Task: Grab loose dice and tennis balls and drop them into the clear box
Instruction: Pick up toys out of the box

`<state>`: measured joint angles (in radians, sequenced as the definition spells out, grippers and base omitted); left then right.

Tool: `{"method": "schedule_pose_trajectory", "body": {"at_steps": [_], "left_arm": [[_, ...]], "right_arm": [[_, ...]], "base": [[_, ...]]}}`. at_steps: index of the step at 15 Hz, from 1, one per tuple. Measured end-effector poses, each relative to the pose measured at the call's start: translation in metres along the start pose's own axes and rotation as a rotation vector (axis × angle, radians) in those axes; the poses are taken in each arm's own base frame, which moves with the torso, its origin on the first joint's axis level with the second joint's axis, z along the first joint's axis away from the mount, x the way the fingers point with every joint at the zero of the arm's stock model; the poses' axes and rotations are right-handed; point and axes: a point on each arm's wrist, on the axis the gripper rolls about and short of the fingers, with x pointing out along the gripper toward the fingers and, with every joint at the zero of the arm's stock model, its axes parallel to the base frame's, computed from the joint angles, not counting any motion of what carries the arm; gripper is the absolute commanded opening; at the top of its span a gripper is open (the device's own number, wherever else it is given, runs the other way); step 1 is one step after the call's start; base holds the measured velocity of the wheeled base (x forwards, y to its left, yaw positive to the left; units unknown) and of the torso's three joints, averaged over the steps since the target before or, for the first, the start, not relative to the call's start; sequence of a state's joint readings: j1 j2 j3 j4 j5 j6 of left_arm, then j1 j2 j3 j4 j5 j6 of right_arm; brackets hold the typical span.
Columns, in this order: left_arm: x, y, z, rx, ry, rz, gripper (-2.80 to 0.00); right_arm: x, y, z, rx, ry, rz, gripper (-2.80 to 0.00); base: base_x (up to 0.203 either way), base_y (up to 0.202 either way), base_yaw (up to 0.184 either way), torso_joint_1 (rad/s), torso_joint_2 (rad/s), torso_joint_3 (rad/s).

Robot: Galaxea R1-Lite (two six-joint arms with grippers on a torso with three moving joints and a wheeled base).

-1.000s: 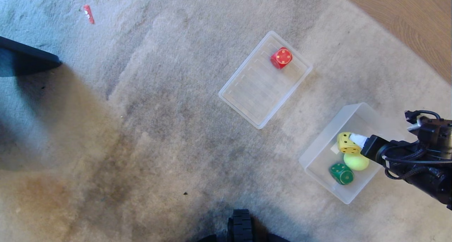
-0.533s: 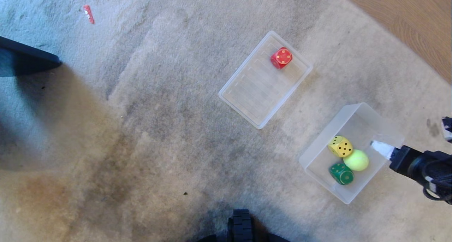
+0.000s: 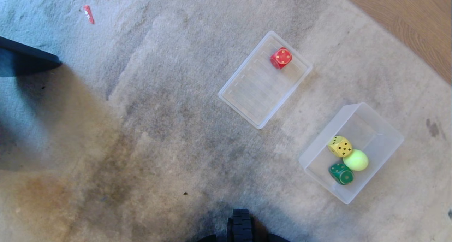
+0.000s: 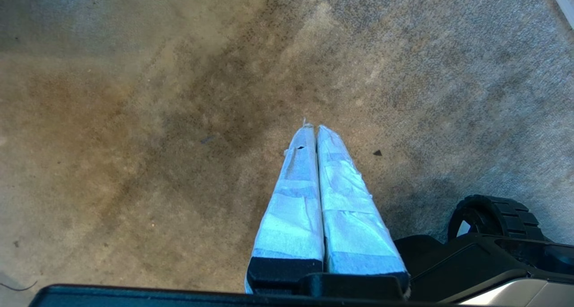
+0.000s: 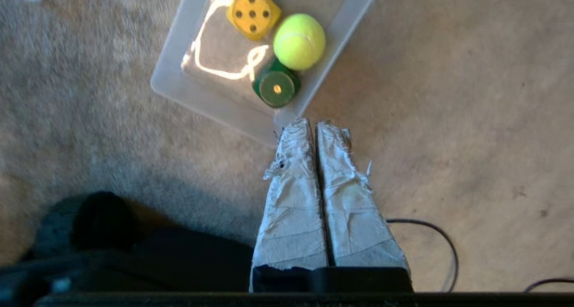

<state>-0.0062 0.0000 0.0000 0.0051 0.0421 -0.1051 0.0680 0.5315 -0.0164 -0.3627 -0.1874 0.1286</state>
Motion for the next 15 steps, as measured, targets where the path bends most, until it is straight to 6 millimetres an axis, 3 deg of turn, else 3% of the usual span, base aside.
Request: {"method": "schedule_pose_trajectory", "body": {"at_steps": [3, 7, 15], "left_arm": [[0.000, 0.000, 0.000, 0.000, 0.000, 0.000, -2.80], [0.000, 0.000, 0.000, 0.000, 0.000, 0.000, -2.80], [0.000, 0.000, 0.000, 0.000, 0.000, 0.000, -2.80]], "right_arm": [[-0.026, -0.007, -0.024, -0.112, 0.037, -0.010, -2.80], [-0.040, -0.008, -0.041, -0.153, 0.038, 0.103, -2.80], [-0.050, -0.009, -0.048, -0.138, -0.088, 0.117, -2.80]], "base": [[0.000, 0.000, 0.000, 0.000, 0.00, 0.000], [0.000, 0.000, 0.000, 0.000, 0.00, 0.000], [0.000, 0.000, 0.000, 0.000, 0.00, 0.000]]}}
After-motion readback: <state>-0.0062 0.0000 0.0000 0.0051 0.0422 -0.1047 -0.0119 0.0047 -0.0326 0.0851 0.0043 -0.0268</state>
